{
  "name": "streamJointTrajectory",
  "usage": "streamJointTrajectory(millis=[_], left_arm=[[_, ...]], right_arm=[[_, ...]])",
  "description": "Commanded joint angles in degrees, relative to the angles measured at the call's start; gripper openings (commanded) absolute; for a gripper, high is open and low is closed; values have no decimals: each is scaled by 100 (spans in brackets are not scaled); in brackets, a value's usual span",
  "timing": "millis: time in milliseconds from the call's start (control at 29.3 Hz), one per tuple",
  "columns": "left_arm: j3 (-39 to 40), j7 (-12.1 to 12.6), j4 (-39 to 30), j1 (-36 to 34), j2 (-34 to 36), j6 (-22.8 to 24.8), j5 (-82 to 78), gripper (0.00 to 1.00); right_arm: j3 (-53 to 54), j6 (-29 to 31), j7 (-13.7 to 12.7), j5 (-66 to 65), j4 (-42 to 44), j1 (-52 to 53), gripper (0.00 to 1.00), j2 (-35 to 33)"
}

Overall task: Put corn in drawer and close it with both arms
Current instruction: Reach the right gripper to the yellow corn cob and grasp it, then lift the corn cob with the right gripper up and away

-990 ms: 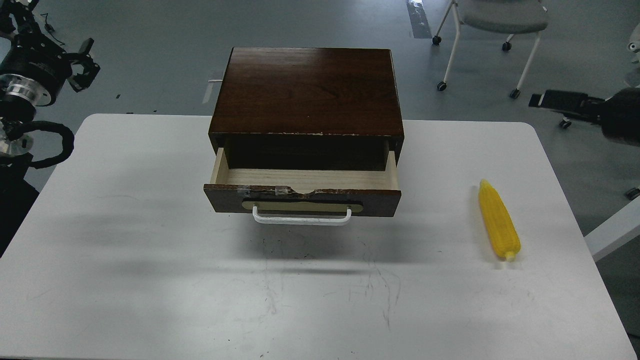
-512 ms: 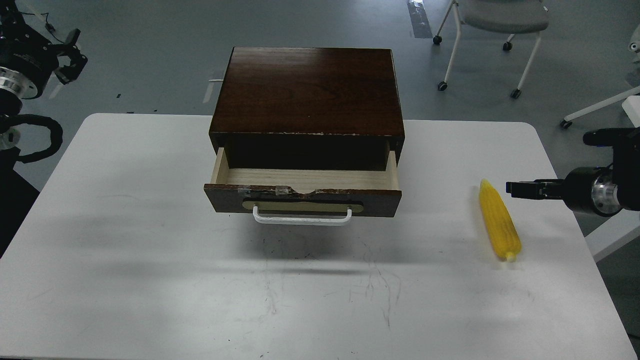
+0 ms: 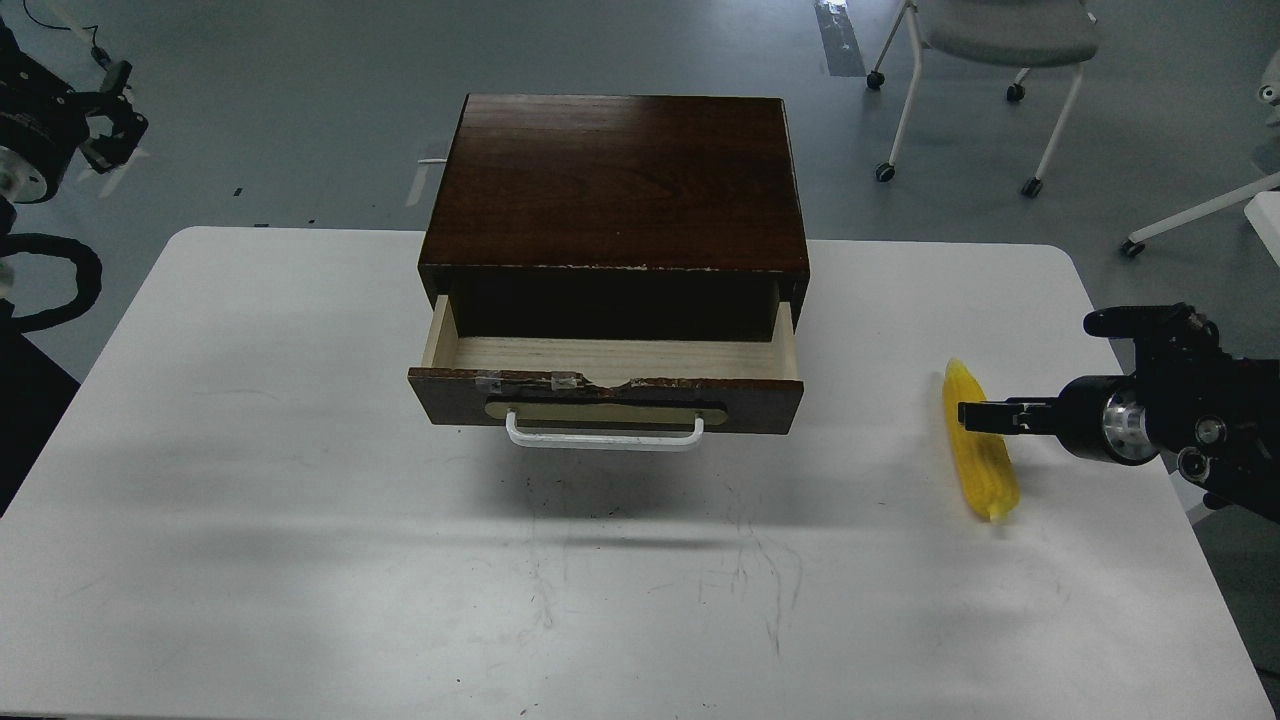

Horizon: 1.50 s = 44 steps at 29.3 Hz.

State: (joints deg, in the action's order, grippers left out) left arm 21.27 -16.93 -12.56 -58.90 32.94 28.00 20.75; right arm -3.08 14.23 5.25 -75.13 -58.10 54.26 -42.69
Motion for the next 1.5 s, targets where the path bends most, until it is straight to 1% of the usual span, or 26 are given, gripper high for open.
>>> streamJointTrajectory(millis=[0, 68, 136, 171, 205, 239, 273, 307, 341, 375, 512, 580, 648, 717, 751, 785, 819, 887, 955, 1058, 1160, 1194, 1331, 1467], left_arm=[[0, -3, -1, 62, 37, 0, -1, 98], [0, -12, -1, 80, 37, 0, -1, 98], [0, -12, 7, 89, 46, 0, -1, 98], [0, -12, 7, 89, 46, 0, -1, 98], [0, -12, 7, 89, 63, 0, 8, 98], [0, -12, 7, 98, 89, 0, -1, 98], [9, -12, 7, 107, 142, 0, -1, 98], [9, -12, 7, 115, 151, 0, -1, 98], [9, -12, 7, 115, 151, 0, -1, 98], [9, -12, 7, 115, 151, 0, 8, 98], [9, -12, 7, 115, 151, 0, 8, 98], [9, -12, 7, 115, 151, 0, -1, 98], [9, -12, 7, 124, 169, 0, -1, 98], [9, -3, 7, 133, 204, 0, -1, 98], [9, 5, 7, 142, 213, 0, -1, 98], [9, -3, 7, 142, 230, 0, -1, 98], [18, -3, 7, 142, 248, 0, 8, 98], [18, -3, 7, 142, 292, 0, 8, 98], [18, 40, 7, 142, 327, 0, 8, 98], [18, 58, 7, 142, 327, 0, 8, 98], [18, 49, 7, 168, 327, 0, 8, 98], [18, 41, 7, 177, 318, 0, 8, 98], [27, 14, 7, 177, 327, 0, 8, 98], [27, 5, 7, 186, 414, 0, 8, 98]], right_arm=[[0, 1, 3, -2, 26, -38, 96, 24], [-9, 1, 3, 7, 9, -82, 91, 129], [-17, 1, 3, 7, 18, -161, 80, 287], [-9, 1, 3, 7, 35, -213, 69, 297], [-9, 1, 11, 7, 44, -240, 63, 288], [0, 1, 29, 7, 44, -249, 60, 279], [0, -8, 116, 7, 35, -258, 53, 279], [0, -8, 160, 7, 35, -258, 49, 279], [0, -25, 222, 7, 27, -258, 39, 279], [9, -43, 222, 7, 26, -258, 35, 279], [18, -140, 231, 7, 0, -188, 1, 209], [61, -149, 231, 7, -9, -100, 0, 26], [88, -149, 257, 33, -61, 250, 0, -239], [88, -149, 362, 59, -193, 655, 0, -493], [88, -140, 459, 51, -272, 787, 0, -581], [79, -140, 729, 51, -438, 1127, 0, -756], [79, -140, 880, 25, -613, 1461, 0, -880], [62, -131, 925, -11, -816, 1806, 0, -960], [35, -105, 926, -46, -1211, 2446, 0, -1021], [27, -78, 926, -72, -1467, 2861, 0, -1022], [27, -78, 899, -668, -1652, 3441, 0, -812], [27, -78, 899, -1122, -1704, 3608, 0, -550], [18, -78, 908, -2012, -1932, 3794, 0, 67], [9, -78, 952, -2899, -2214, 3812, 0, 278]])
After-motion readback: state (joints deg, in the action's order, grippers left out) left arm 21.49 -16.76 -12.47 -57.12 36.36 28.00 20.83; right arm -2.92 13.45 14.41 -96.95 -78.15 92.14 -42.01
